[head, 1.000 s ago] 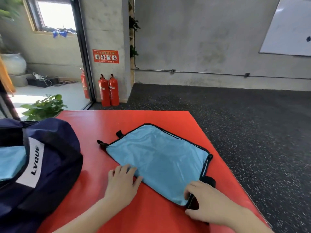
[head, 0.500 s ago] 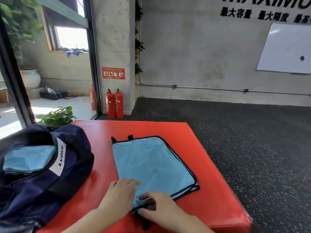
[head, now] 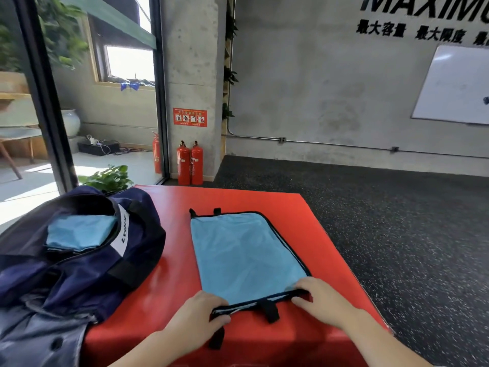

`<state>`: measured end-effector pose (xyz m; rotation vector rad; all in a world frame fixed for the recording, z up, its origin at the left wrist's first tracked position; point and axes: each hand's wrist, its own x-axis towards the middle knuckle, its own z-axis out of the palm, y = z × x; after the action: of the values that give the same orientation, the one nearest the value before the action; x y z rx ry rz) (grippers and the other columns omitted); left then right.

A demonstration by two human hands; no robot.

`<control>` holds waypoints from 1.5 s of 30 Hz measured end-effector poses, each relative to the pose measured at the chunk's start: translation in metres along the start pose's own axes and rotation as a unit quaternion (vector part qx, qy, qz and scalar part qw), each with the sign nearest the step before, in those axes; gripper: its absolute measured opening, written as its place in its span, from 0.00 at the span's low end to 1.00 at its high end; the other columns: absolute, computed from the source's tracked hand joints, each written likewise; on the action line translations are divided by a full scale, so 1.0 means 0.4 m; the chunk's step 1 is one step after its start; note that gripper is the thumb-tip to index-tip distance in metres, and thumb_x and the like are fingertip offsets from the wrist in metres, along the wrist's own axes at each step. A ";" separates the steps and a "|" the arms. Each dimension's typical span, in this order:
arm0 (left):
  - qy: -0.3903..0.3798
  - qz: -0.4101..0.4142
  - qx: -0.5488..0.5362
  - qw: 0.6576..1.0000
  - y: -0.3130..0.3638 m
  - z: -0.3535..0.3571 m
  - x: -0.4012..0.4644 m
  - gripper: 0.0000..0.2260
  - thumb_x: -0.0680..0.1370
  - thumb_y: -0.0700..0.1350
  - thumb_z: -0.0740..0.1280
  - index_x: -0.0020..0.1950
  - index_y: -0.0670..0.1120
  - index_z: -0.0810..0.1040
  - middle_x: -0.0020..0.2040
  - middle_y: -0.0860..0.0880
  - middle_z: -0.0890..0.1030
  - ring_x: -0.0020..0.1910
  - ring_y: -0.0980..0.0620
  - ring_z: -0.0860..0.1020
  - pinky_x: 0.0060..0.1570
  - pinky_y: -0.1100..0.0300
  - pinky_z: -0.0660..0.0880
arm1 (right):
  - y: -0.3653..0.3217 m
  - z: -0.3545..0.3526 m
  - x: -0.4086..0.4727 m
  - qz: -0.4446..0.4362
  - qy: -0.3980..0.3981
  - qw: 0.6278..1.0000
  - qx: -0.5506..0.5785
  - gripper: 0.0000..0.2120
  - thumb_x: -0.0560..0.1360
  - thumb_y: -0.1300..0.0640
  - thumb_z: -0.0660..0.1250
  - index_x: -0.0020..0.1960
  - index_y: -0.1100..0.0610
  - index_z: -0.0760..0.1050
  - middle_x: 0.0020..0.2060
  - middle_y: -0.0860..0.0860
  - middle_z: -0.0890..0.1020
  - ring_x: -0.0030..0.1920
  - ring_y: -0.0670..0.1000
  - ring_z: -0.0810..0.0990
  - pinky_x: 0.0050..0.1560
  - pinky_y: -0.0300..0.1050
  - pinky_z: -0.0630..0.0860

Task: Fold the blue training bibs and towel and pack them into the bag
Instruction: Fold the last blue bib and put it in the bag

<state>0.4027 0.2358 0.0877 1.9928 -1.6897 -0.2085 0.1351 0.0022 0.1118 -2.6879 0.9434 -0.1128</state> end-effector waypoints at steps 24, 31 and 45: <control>-0.042 -0.082 0.007 0.996 0.011 -0.071 -0.104 0.08 0.70 0.54 0.76 0.38 0.55 0.78 0.40 0.55 0.77 0.39 0.59 0.77 0.39 0.66 0.71 | -0.059 0.002 -0.195 -0.038 0.001 0.999 0.006 0.09 0.75 0.49 0.72 0.51 0.52 0.85 0.49 0.43 0.80 0.51 0.42 0.77 0.55 0.36 0.71; 0.004 -0.099 -0.049 0.994 0.028 -0.094 -0.114 0.07 0.75 0.52 0.72 0.40 0.53 0.78 0.33 0.52 0.81 0.31 0.57 0.76 0.37 0.53 0.74 | -0.074 -0.029 -0.193 0.021 0.016 0.987 0.159 0.06 0.65 0.50 0.72 0.38 0.51 0.79 0.33 0.43 0.82 0.32 0.41 0.74 0.38 0.40 0.72; 0.116 -0.153 -0.121 0.974 -0.008 -0.188 0.088 0.05 0.76 0.47 0.73 0.42 0.55 0.82 0.27 0.57 0.78 0.28 0.60 0.76 0.31 0.69 0.70 | -0.052 -0.101 0.060 0.052 0.045 0.920 0.387 0.03 0.73 0.54 0.77 0.45 0.53 0.86 0.43 0.53 0.87 0.44 0.46 0.84 0.52 0.42 0.76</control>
<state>0.4457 0.2238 0.1576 1.9944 -1.1517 -0.2651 0.1595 -0.0070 0.1559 -1.9093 0.8302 -0.4809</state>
